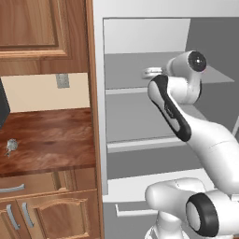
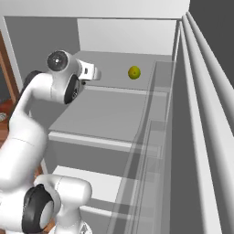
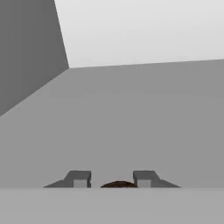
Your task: Open the fridge, remove the pear, mushroom, and fish, and place them on any counter.
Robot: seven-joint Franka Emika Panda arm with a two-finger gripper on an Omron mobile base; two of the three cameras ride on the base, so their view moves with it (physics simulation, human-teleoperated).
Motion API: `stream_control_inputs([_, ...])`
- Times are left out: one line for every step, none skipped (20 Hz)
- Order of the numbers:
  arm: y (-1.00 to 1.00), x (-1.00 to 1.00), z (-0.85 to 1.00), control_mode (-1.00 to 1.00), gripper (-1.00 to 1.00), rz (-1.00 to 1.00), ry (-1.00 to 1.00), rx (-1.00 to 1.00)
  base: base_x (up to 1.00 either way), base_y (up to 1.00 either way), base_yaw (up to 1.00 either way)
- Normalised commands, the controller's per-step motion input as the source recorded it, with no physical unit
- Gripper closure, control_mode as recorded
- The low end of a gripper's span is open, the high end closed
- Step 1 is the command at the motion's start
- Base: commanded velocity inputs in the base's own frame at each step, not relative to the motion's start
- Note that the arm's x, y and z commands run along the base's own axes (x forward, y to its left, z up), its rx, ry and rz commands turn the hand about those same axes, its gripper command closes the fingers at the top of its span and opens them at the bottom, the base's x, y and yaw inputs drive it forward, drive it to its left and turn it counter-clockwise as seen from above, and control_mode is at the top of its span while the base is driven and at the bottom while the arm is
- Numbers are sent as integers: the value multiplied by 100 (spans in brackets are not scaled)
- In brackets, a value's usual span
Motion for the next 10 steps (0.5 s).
stream_control_inputs([15, -97, 36, -100, 100, 14, 5, -1, 0, 0, 0])
stream_control_inputs([14, -100, 34, -100, 100, 13, 6, -1, 0, 0, 0])
stream_control_inputs([13, -100, 30, -100, 100, 10, 5, 0, 0, 0, 0])
stream_control_inputs([11, -100, 28, -100, 100, 5, 5, 0, 0, 0, 0])
stream_control_inputs([8, -100, 25, -100, 100, 1, 5, 0, 0, 0, 0])
stream_control_inputs([4, -100, 21, -100, 100, 0, 4, 0, 0, 0, 0])
stream_control_inputs([3, -100, 16, -100, 100, 0, 3, 0, 0, 0, 0])
stream_control_inputs([0, -100, 8, -100, 100, 0, 0, 0, 0, 0, 0])
stream_control_inputs([0, -100, 4, -100, 100, 0, 0, 0, 0, 0, 0])
stream_control_inputs([0, -100, 0, -100, 100, 0, 0, 0, 0, 0, 0])
